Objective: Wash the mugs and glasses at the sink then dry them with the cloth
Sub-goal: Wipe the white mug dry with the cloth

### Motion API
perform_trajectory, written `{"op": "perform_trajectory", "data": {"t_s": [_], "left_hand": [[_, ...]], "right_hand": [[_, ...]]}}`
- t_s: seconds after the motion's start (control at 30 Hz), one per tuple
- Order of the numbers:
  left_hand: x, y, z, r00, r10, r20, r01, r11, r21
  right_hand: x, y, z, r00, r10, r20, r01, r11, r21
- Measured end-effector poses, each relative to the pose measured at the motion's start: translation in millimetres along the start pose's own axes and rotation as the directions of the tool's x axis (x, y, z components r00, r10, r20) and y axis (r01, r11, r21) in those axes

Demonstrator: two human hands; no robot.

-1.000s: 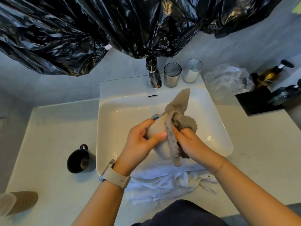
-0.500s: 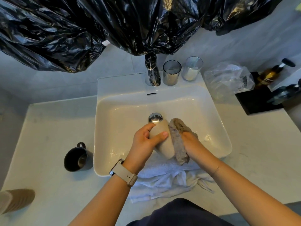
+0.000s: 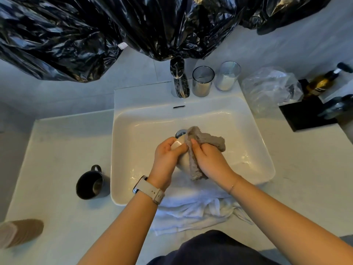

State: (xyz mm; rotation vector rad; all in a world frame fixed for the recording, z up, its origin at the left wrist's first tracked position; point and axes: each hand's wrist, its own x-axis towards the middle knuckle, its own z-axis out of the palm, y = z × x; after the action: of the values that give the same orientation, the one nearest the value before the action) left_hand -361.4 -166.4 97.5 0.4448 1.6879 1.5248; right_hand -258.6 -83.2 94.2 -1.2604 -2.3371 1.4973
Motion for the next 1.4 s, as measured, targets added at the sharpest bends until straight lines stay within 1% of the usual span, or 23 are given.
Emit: {"op": "perform_trajectory", "data": {"t_s": [0.07,0.1,0.17,0.23,0.27,0.33,0.4,0.43,0.5,0.6,0.67,0.77,0.83,0.97,1.03,1.07,1.1,1.13,1.2,1.23,1.3,1.37,1.4], "left_hand": [[-3,-2,2,0.999,0.043,0.011,-0.043,0.999,0.021],[-5,-3,4,0.995,0.09,0.032,-0.092,0.993,0.069],[-8,-3,8,0.982,0.164,0.09,-0.179,0.965,0.193],[-8,-4,11,0.98,0.171,0.099,-0.189,0.958,0.216],[-6,-4,9,0.985,0.153,0.078,-0.165,0.968,0.187],[0,-4,4,0.997,0.082,0.008,-0.082,0.993,0.087],[2,-5,1,1.0,-0.004,-0.022,0.004,1.0,-0.001],[1,-6,1,0.999,-0.024,-0.023,0.024,1.0,-0.018],[-1,-7,5,1.0,-0.007,-0.031,0.007,1.0,0.002],[-2,-6,10,0.998,0.025,-0.057,-0.024,1.0,0.012],[2,-2,8,0.994,-0.002,-0.109,-0.005,0.998,-0.064],[6,-2,4,0.983,-0.082,-0.166,0.046,0.976,-0.211],[4,-3,9,0.977,-0.12,-0.177,0.066,0.956,-0.287],[-9,-7,30,0.948,-0.2,-0.249,0.097,0.923,-0.373],[-15,-10,39,0.94,-0.132,-0.314,0.03,0.95,-0.309],[-17,-11,42,0.937,-0.051,-0.346,-0.033,0.972,-0.232],[-20,-13,44,0.927,0.061,-0.37,-0.111,0.987,-0.115],[-22,-15,45,0.907,0.193,-0.375,-0.195,0.98,0.035],[-25,-18,43,0.859,0.393,-0.328,-0.292,0.902,0.317],[-24,-18,42,0.849,0.431,-0.306,-0.309,0.874,0.374],[-23,-14,41,0.858,0.409,-0.31,-0.317,0.897,0.308],[-21,-5,41,0.901,0.267,-0.341,-0.266,0.963,0.051],[-18,-1,39,0.923,0.146,-0.355,-0.198,0.974,-0.112]], "right_hand": [[5,-3,0,1.0,0.022,-0.01,-0.023,0.998,-0.053],[12,-4,-4,0.997,0.083,-0.004,-0.083,0.997,-0.004],[20,-3,-17,0.976,0.171,0.137,-0.199,0.953,0.227],[20,0,-25,0.963,0.109,0.245,-0.216,0.856,0.47],[19,1,-22,0.967,0.098,0.236,-0.203,0.855,0.478],[15,3,-5,0.981,0.142,0.131,-0.174,0.945,0.277],[12,5,9,0.999,0.051,-0.01,-0.051,0.999,0.012],[12,7,11,0.999,-0.007,-0.048,0.006,1.0,-0.015],[20,8,5,0.999,0.033,-0.038,-0.03,0.996,0.084],[29,8,-7,0.974,0.19,0.122,-0.219,0.923,0.316],[23,15,-7,0.976,0.172,0.133,-0.213,0.883,0.419],[-1,30,0,0.991,0.095,0.092,-0.132,0.737,0.663],[-8,34,6,0.997,0.064,0.045,-0.077,0.715,0.695],[-10,22,17,0.987,0.101,-0.125,-0.002,0.785,0.62],[-7,15,21,0.957,0.183,-0.224,0.001,0.774,0.633],[-4,11,20,0.944,0.244,-0.223,-0.033,0.741,0.671],[-1,8,17,0.942,0.298,-0.155,-0.091,0.671,0.735],[3,5,13,0.948,0.318,-0.02,-0.173,0.567,0.805],[7,-2,-3,0.922,0.261,0.285,-0.361,0.318,0.877],[9,-3,-7,0.907,0.228,0.355,-0.407,0.255,0.877],[12,-5,-5,0.923,0.229,0.308,-0.37,0.311,0.876],[12,-3,6,0.964,0.251,0.083,-0.203,0.498,0.843],[10,-3,11,0.972,0.23,-0.051,-0.101,0.602,0.792]]}}
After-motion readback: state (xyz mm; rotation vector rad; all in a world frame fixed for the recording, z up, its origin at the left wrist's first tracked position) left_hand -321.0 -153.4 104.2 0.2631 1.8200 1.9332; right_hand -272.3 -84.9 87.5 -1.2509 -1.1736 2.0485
